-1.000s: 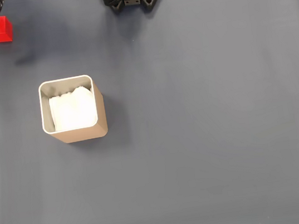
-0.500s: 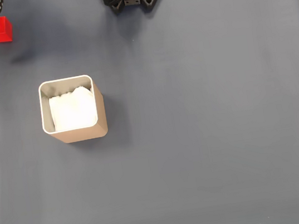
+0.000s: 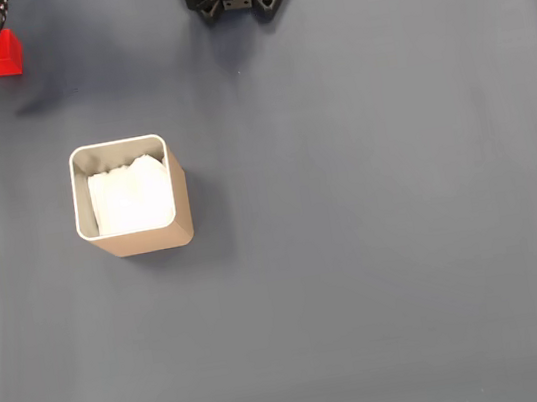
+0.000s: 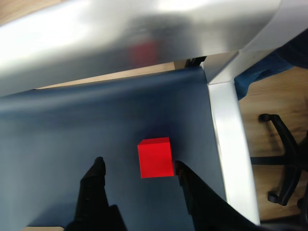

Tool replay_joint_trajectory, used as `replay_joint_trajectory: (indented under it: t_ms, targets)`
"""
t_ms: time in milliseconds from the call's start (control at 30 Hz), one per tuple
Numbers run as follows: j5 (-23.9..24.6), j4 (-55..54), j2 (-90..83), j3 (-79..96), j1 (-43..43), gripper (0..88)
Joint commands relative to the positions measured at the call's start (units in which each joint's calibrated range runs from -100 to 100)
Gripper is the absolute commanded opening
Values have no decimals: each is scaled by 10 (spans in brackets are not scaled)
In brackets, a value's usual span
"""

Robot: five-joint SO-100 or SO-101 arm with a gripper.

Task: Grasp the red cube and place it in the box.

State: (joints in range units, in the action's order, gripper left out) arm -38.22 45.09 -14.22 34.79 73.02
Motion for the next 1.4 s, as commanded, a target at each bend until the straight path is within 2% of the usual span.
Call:
replay_joint_trajectory:
  t_ms: [0, 1367]
  targets:
    - [-3, -14, 2, -9, 6, 366]
    - [-19, -86, 38, 31, 22, 366]
